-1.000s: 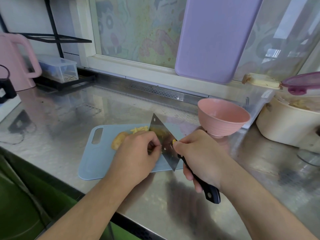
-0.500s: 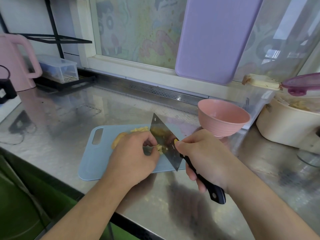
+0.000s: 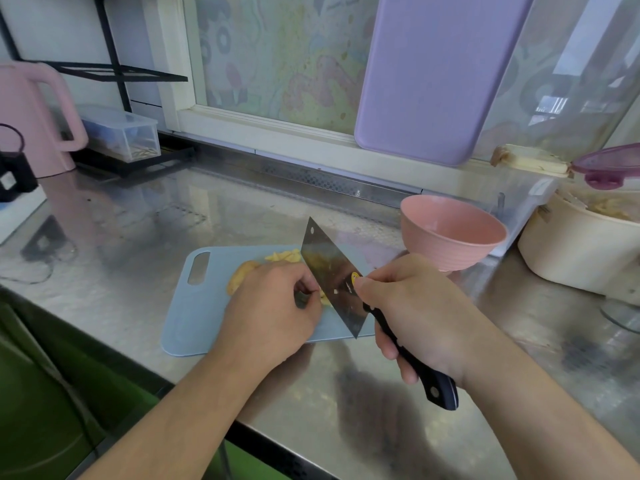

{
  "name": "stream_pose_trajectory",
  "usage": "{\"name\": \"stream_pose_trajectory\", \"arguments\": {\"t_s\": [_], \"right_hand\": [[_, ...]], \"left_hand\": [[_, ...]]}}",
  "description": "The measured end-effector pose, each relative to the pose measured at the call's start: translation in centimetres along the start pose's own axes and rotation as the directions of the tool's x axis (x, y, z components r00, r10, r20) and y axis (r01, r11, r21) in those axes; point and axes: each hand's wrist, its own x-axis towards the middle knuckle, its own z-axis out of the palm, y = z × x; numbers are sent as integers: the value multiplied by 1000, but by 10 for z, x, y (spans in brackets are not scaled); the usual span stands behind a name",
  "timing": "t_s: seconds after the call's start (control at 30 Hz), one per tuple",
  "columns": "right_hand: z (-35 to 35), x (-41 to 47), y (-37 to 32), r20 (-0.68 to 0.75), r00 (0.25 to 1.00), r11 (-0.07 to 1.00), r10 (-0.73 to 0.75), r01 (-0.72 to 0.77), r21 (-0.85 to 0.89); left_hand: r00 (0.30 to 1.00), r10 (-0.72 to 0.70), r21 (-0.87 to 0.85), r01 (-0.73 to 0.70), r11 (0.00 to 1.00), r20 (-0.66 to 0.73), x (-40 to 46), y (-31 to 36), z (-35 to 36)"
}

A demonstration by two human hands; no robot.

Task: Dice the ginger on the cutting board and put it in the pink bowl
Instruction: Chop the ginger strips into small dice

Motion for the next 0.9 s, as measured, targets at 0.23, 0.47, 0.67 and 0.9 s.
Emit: {"name": "stream_pose_trajectory", "arguments": {"t_s": [0.23,0.47,0.67,0.9], "right_hand": [[4,0,-1,-4,1000,999,20,-20,-46],[6,-2,-5,14,999,995,40,-39,-88],[11,3,0,-7,1000,997,25,-25,-68],[5,5,3,-50,999,1000,-6,5,-11]], "left_hand": [[1000,-12,30,12,999,2,0,2,-1],[1000,-13,30,13,999,-1,1,2,0],[999,-31,19,30,999,12,0,2,-1],[996,-82,-35,82,996,28,-1,1,-2]]}}
